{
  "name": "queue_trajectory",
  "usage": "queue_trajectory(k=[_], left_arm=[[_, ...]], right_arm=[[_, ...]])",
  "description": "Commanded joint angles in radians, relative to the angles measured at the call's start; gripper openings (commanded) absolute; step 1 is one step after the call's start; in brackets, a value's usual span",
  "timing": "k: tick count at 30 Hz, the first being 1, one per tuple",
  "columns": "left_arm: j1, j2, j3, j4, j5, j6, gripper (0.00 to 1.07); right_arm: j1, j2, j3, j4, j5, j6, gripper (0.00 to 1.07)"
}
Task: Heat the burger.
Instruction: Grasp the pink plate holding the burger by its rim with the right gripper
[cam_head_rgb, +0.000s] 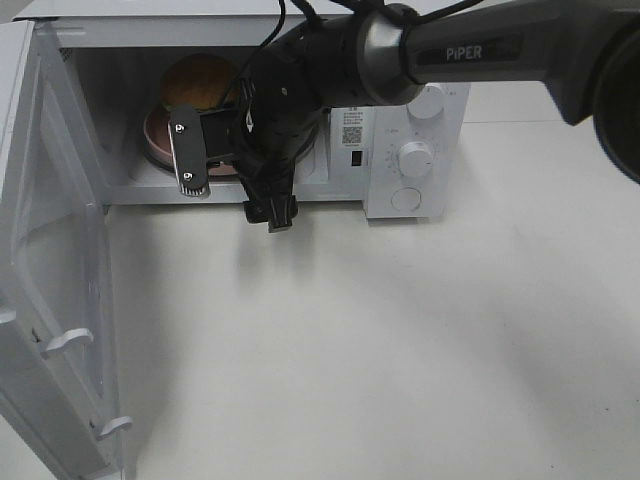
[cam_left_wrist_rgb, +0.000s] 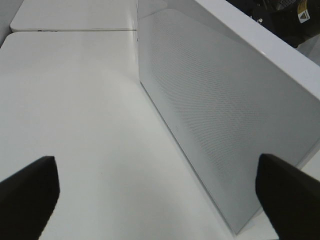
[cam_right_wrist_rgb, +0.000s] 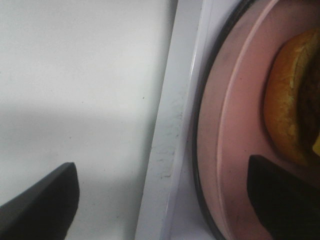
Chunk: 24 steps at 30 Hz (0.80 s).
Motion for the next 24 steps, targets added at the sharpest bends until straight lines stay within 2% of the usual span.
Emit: queue_trajectory(k=[1,9,15,16,17,20,22,23,24], left_arm=[[0.003,-0.019,0.003,0.0,-0.008,0.002,1.0],[0.003,-0.019,0.003,0.0,-0.008,0.002,1.0],[0.003,-0.019,0.003,0.0,-0.008,0.002,1.0],[0.003,-0.019,0.003,0.0,-0.008,0.002,1.0],[0.003,-0.019,0.003,0.0,-0.008,0.002,1.0],[0.003,-0.019,0.003,0.0,-0.008,0.002,1.0],[0.003,-0.019,0.003,0.0,-0.008,0.002,1.0],[0.003,-0.019,0.003,0.0,-0.008,0.002,1.0],[0.003,-0.019,0.003,0.0,-0.008,0.002,1.0]], right_arm=[[-0.011,0.034,-0.051,0.029,0.022,0.028,0.84],[-0.013,0.109,-0.14,0.075,0.047,0.031,0.81],[-0.024,0.119,-0.153,0.106,0.046,0.023,0.76],[-0.024,0.119,-0.153,0.101,0.046,0.023,0.73],[-0.024,0.119,-0.153,0.103,0.047,0.023,0.66],[-0.024,0.119,-0.153,0.103,0.047,0.023,0.61],[-0.024,0.119,-0.153,0.106,0.046,0.023,0.33],[-0.024,0.119,-0.153,0.106,0.046,0.023,0.33],[-0.023,0.116,-0.153,0.106,0.046,0.023,0.25]])
